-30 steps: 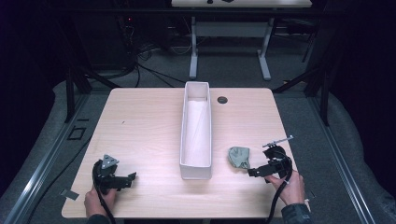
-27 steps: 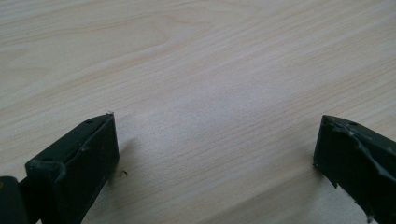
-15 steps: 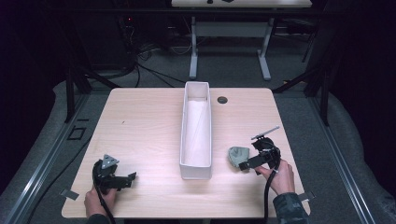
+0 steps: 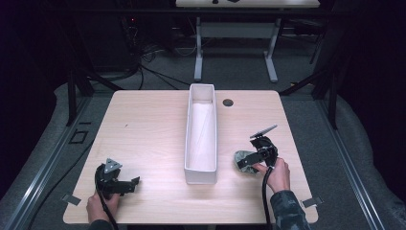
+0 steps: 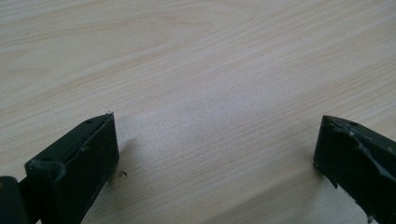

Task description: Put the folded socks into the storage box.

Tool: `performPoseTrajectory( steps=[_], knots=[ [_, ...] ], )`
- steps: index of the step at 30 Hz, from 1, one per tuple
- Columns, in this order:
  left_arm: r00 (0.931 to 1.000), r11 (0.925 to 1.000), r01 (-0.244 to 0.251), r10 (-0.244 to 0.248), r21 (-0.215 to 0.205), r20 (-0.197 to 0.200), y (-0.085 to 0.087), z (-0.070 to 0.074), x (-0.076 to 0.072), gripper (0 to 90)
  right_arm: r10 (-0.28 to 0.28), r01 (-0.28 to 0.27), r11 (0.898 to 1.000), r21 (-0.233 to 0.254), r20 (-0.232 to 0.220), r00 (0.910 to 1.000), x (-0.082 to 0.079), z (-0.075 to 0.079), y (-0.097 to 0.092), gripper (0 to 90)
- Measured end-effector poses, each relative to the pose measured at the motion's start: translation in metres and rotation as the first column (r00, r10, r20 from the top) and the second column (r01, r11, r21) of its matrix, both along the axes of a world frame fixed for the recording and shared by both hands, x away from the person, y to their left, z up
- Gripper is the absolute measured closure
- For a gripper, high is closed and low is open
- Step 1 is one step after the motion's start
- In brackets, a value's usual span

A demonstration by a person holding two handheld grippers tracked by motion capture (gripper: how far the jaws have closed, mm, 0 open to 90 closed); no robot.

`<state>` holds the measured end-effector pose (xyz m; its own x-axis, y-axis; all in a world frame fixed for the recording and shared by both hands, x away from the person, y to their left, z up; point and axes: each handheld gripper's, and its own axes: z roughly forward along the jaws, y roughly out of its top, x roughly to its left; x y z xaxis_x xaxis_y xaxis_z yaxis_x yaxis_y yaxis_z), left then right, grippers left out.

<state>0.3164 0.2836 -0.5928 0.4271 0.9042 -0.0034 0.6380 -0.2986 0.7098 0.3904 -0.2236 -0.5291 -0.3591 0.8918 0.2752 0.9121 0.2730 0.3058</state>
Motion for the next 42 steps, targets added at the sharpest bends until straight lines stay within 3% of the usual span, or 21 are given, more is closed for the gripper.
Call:
performPoseTrajectory(
  steps=[1, 7, 9, 13, 14, 16, 17, 18, 19, 23, 25, 26, 27, 33, 39, 42],
  knots=[
    [1.0000, 1.0000, 0.000, 0.000, 0.000, 0.000, 0.000, 0.000, 0.000, 0.0, -0.007, 0.007, 1.000, 0.007, -0.017, 0.9998, 0.003, -0.001, 0.002, 11.6],
    [1.0000, 1.0000, -0.001, 0.001, 0.000, 0.000, 0.000, 0.000, 0.000, 0.0, -0.031, 0.031, 0.999, 0.011, -0.002, 0.9995, 0.010, -0.007, 0.002, 17.6],
    [1.0000, 1.0000, 0.000, 0.000, 0.000, -0.001, 0.000, 0.000, 0.000, 0.0, -0.028, 0.028, 1.000, -0.004, -0.026, 0.9993, 0.012, -0.006, 0.000, 20.4],
    [1.0000, 1.0000, 0.000, 0.000, 0.000, 0.000, 0.000, 0.000, 0.000, 0.0, -0.054, 0.054, 0.999, -0.002, -0.003, 0.9985, 0.014, -0.008, 0.001, 27.5],
    [1.0000, 1.0000, 0.000, 0.000, 0.000, 0.000, 0.000, 0.000, 0.000, 0.0, -0.048, 0.047, 0.999, -0.017, -0.020, 0.9987, 0.015, -0.006, 0.001, 28.0],
    [1.0000, 1.0000, 0.000, 0.000, 0.000, 0.000, 0.000, 0.000, 0.000, 0.0, -0.048, 0.048, 0.999, -0.011, -0.006, 0.9988, 0.016, -0.009, 0.003, 28.3],
    [1.0000, 1.0000, 0.000, 0.000, 0.000, 0.000, 0.000, 0.000, 0.000, 0.0, -0.044, 0.043, 0.999, -0.023, -0.031, 0.9985, 0.017, -0.007, 0.004, 28.4],
    [1.0000, 1.0000, 0.000, 0.000, 0.000, 0.000, 0.000, 0.000, 0.000, 0.0, -0.043, 0.043, 0.999, -0.015, -0.018, 0.9989, 0.017, -0.010, 0.006, 28.3],
    [1.0000, 1.0000, -0.001, 0.001, 0.000, 0.000, 0.000, 0.000, 0.000, 0.0, -0.028, 0.027, 0.999, -0.027, -0.040, 0.9988, 0.018, -0.009, 0.007, 27.5],
    [1.0000, 1.0000, 0.000, 0.000, 0.000, 0.000, 0.000, 0.000, 0.000, 0.0, -0.008, 0.007, 0.999, -0.035, -0.034, 0.9994, 0.018, -0.012, 0.015, 21.3],
    [1.0000, 1.0000, 0.000, 0.000, 0.000, 0.000, 0.000, 0.000, 0.000, 0.0, 0.021, -0.024, 0.999, -0.044, -0.059, 0.9981, 0.019, -0.012, 0.018, 19.8],
    [1.0000, 1.0000, 0.000, 0.000, 0.000, 0.000, 0.000, 0.000, 0.000, 0.0, 0.017, -0.019, 0.998, -0.053, -0.037, 0.9992, 0.019, -0.015, 0.021, 19.2],
    [1.0000, 1.0000, 0.000, 0.000, 0.000, 0.000, 0.000, 0.000, 0.000, 0.0, 0.024, -0.027, 0.998, -0.064, -0.048, 0.9985, 0.020, -0.014, 0.022, 19.0],
    [1.0000, 1.0000, 0.000, 0.000, 0.000, 0.000, 0.000, 0.000, 0.000, 0.0, 0.033, -0.035, 0.995, -0.096, -0.025, 0.9992, 0.020, -0.017, 0.028, 20.0],
    [1.0000, 1.0000, -0.001, 0.001, 0.000, 0.000, 0.000, 0.000, 0.001, 0.0, 0.040, -0.041, 0.990, -0.133, -0.007, 0.9992, 0.019, -0.018, 0.032, 26.2],
    [1.0000, 1.0000, -0.001, 0.001, 0.001, 0.001, 0.000, 0.000, 0.001, 0.0, 0.046, -0.041, 0.980, -0.196, 0.020, 0.9988, 0.016, -0.020, 0.039, 27.9]
  ],
)
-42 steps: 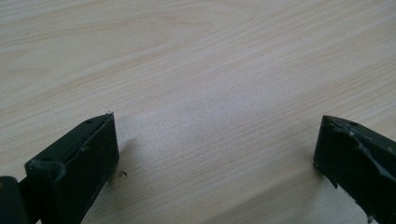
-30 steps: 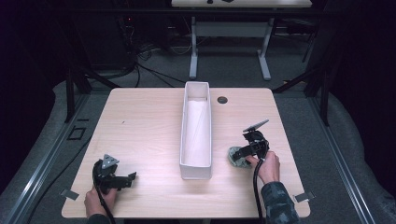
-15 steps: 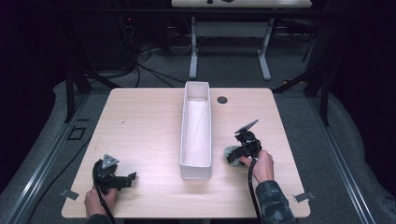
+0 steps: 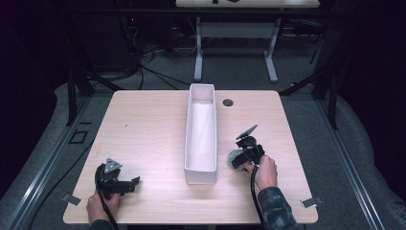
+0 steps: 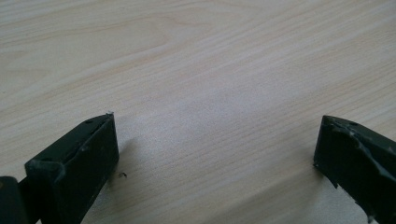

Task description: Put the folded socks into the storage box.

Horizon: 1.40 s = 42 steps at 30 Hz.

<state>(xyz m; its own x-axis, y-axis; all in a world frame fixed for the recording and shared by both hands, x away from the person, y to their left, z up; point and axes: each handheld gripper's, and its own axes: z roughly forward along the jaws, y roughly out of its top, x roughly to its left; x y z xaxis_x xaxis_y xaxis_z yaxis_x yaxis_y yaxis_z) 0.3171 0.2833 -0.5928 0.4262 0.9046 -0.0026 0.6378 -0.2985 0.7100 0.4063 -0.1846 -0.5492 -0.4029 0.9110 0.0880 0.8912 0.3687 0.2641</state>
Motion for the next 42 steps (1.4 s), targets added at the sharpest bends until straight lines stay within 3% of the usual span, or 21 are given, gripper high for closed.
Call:
performPoseTrajectory(
  steps=[3, 18, 21, 26, 36, 42],
  knots=[
    [1.0000, 1.0000, 0.000, 0.000, 0.000, 0.000, 0.000, 0.000, 0.000, 0.0, 0.002, -0.001, 1.000, -0.028, 0.006, 1.0000, -0.001, 0.000, 0.004, 29.8],
    [1.0000, 1.0000, -0.002, 0.002, -0.002, 0.000, 0.000, 0.000, 0.000, 0.0, -0.017, 0.017, 1.000, -0.005, 0.015, 0.9997, -0.002, 0.003, 0.000, 50.4],
    [1.0000, 1.0000, 0.000, 0.000, -0.002, -0.003, 0.000, 0.000, 0.000, 0.0, -0.026, 0.025, 0.999, 0.025, 0.037, 0.9990, -0.003, 0.001, -0.004, 55.9],
    [1.0000, 1.0000, -0.001, 0.001, -0.002, -0.003, 0.000, 0.000, 0.000, 0.0, -0.012, 0.011, 0.999, 0.037, 0.028, 0.9995, -0.003, 0.002, -0.005, 61.0],
    [1.0000, 1.0000, -0.003, 0.003, -0.001, -0.001, 0.000, 0.000, 0.001, 0.0, -0.006, 0.003, 0.998, 0.060, 0.049, 0.9988, -0.005, 0.001, -0.007, 64.9],
    [1.0000, 1.0000, 0.004, -0.004, 0.001, 0.000, 0.001, 0.000, 0.001, 0.0, 0.017, -0.018, 0.998, 0.056, 0.030, 0.9994, -0.002, 0.003, -0.007, 64.7]
  ],
)
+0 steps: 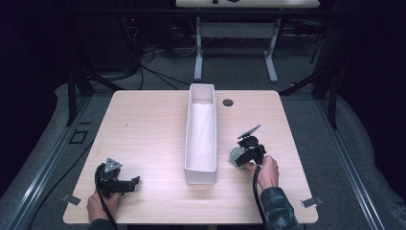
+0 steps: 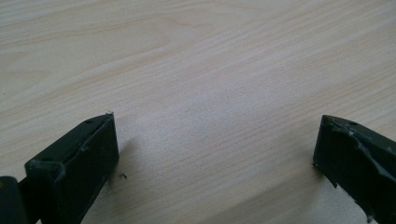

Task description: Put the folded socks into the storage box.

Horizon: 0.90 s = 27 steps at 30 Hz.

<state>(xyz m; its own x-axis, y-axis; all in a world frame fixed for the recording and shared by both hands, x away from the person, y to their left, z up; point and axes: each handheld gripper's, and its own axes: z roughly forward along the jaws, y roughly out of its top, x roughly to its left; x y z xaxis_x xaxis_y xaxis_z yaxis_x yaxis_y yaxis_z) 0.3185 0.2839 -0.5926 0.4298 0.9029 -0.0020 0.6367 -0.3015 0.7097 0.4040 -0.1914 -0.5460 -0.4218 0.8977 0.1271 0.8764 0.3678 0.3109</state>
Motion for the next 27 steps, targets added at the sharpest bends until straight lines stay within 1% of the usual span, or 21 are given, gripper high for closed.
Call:
performPoseTrajectory(
  steps=[1, 2, 3, 4, 6, 7, 8, 9, 12, 14, 15, 17, 18, 19, 20, 23, 24, 25, 27],
  knots=[
    [1.0000, 1.0000, 0.000, 0.000, 0.000, 0.000, 0.000, 0.000, 0.000, 0.0, -0.003, 0.003, 1.000, 0.000, 0.007, 1.0000, 0.000, 0.000, 0.000, 64.7],
    [1.0000, 1.0000, 0.000, 0.000, 0.000, 0.000, 0.000, 0.000, 0.000, 0.0, 0.001, -0.001, 1.000, 0.000, -0.002, 1.0000, 0.000, 0.000, 0.000, 64.6],
    [1.0000, 1.0000, 0.000, 0.000, -0.001, 0.001, 0.000, 0.000, 0.000, 0.0, 0.002, -0.002, 1.000, 0.002, 0.001, 1.0000, 0.000, 0.001, 0.000, 64.6],
    [1.0000, 1.0000, 0.000, 0.000, 0.000, 0.000, 0.000, 0.000, 0.000, 0.0, 0.007, -0.007, 1.000, -0.005, -0.007, 1.0000, -0.001, 0.002, 0.000, 64.5],
    [1.0000, 1.0000, -0.004, 0.004, -0.002, 0.000, 0.000, 0.000, 0.000, 0.1, 0.006, -0.006, 1.000, -0.010, -0.004, 1.0000, -0.001, 0.003, -0.002, 64.5],
    [1.0000, 1.0000, -0.004, 0.004, -0.002, 0.000, 0.000, 0.000, 0.000, 0.1, 0.005, -0.005, 1.000, -0.006, -0.009, 0.9999, -0.001, 0.004, -0.002, 64.5],
    [1.0000, 1.0000, -0.004, 0.004, 0.000, -0.001, 0.000, 0.000, 0.000, 0.1, 0.002, -0.002, 1.000, -0.005, -0.004, 1.0000, -0.002, 0.005, -0.002, 64.4],
    [1.0000, 1.0000, -0.003, 0.003, 0.000, -0.001, 0.000, 0.000, 0.000, 0.1, 0.008, -0.008, 1.000, -0.011, -0.009, 0.9999, -0.002, 0.007, -0.003, 64.4],
    [1.0000, 1.0000, -0.003, 0.003, 0.000, -0.001, 0.000, 0.000, 0.000, 0.1, 0.012, -0.012, 1.000, -0.002, 0.004, 0.9999, -0.004, 0.010, -0.003, 64.3],
    [1.0000, 1.0000, -0.003, 0.003, 0.000, -0.001, 0.000, 0.000, 0.000, 0.1, 0.017, -0.017, 1.000, -0.007, -0.003, 0.9999, -0.005, 0.015, -0.003, 64.3],
    [1.0000, 1.0000, -0.003, 0.003, 0.000, -0.001, 0.000, 0.000, 0.000, 0.1, 0.019, -0.019, 1.000, -0.005, 0.002, 0.9998, -0.005, 0.016, -0.003, 64.2],
    [1.0000, 1.0000, -0.003, 0.003, 0.000, -0.001, 0.000, 0.000, 0.000, 0.1, 0.033, -0.033, 0.999, 0.004, -0.003, 0.9994, -0.006, 0.021, -0.004, 64.1],
    [1.0000, 1.0000, -0.003, 0.003, 0.000, -0.001, 0.000, 0.000, 0.000, 0.1, 0.038, -0.038, 0.999, 0.002, -0.004, 0.9993, -0.006, 0.023, -0.003, 64.1],
    [1.0000, 1.0000, -0.003, 0.003, 0.000, -0.001, 0.000, 0.000, 0.000, 0.1, 0.035, -0.035, 0.999, -0.008, 0.008, 0.9994, -0.006, 0.024, -0.003, 64.1],
    [1.0000, 1.0000, -0.003, 0.003, 0.001, -0.001, 0.000, 0.000, 0.000, 0.1, 0.038, -0.038, 0.999, -0.011, 0.004, 0.9993, -0.006, 0.027, -0.004, 64.0],
    [1.0000, 1.0000, -0.005, 0.005, -0.001, 0.000, 0.000, 0.000, 0.000, 0.2, 0.045, -0.045, 0.999, 0.003, 0.004, 0.9990, -0.006, 0.034, -0.007, 63.9],
    [1.0000, 1.0000, -0.004, 0.004, -0.001, 0.000, 0.000, 0.000, 0.000, 0.2, 0.049, -0.049, 0.999, 0.000, 0.015, 0.9987, -0.006, 0.036, -0.007, 63.9],
    [1.0000, 1.0000, -0.005, 0.005, -0.001, 0.000, 0.000, 0.000, 0.000, 0.2, 0.042, -0.042, 0.999, 0.003, 0.008, 0.9991, -0.007, 0.038, -0.007, 63.8],
    [1.0000, 1.0000, -0.003, 0.003, -0.001, -0.001, 0.000, 0.000, 0.000, 0.3, 0.047, -0.048, 0.999, 0.014, 0.012, 0.9988, -0.008, 0.041, -0.008, 63.7]
  ],
)
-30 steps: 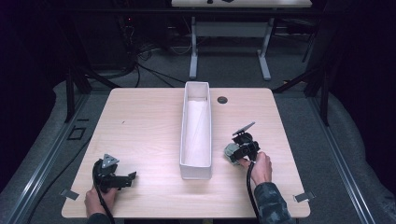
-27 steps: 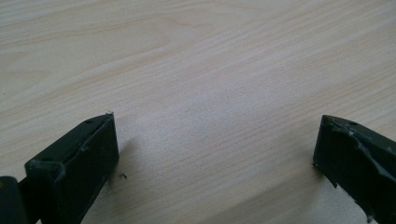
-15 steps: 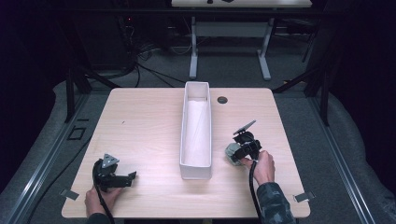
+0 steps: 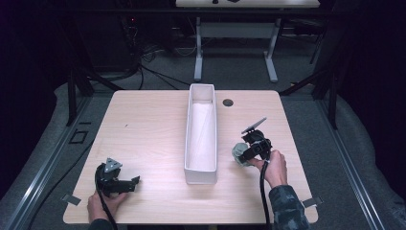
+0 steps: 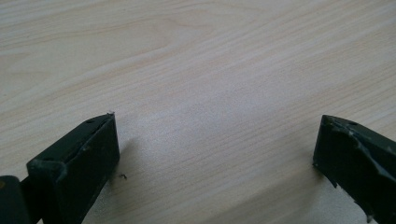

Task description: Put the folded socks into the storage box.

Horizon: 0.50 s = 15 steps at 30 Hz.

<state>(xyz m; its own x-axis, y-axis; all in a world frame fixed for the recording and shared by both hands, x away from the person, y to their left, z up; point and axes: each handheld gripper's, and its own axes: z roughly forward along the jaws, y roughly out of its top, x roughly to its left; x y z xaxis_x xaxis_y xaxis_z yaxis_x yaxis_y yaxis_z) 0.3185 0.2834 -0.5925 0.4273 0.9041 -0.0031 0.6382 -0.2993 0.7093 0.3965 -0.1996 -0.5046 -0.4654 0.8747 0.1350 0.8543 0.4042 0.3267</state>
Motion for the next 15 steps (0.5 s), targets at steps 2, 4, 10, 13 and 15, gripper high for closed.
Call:
performPoseTrajectory(
  steps=[2, 4, 10, 13, 15],
  knots=[
    [1.0000, 1.0000, -0.002, 0.002, 0.001, 0.002, 0.000, 0.000, 0.000, 0.3, 0.010, -0.010, 1.000, -0.008, -0.003, 0.9999, -0.001, 0.004, 0.000, 63.7],
    [1.0000, 1.0000, 0.000, 0.000, 0.000, -0.001, 0.000, 0.000, 0.000, 0.3, 0.006, -0.006, 1.000, -0.002, 0.002, 1.0000, -0.002, 0.007, 0.000, 63.6],
    [1.0000, 1.0000, 0.002, -0.002, -0.001, 0.002, 0.000, 0.000, 0.001, 0.3, 0.016, -0.016, 1.000, 0.001, -0.001, 0.9999, -0.001, 0.015, 0.001, 63.4],
    [1.0000, 1.0000, 0.006, -0.006, -0.003, 0.002, 0.000, 0.000, 0.001, 0.1, 0.022, -0.022, 1.000, -0.004, -0.007, 0.9997, -0.001, 0.021, 0.001, 63.3],
    [0.9999, 0.9999, 0.011, -0.011, 0.000, 0.002, 0.000, 0.000, 0.001, 0.1, 0.022, -0.022, 1.000, 0.006, 0.001, 0.9998, -0.001, 0.024, 0.001, 63.3]
  ],
)
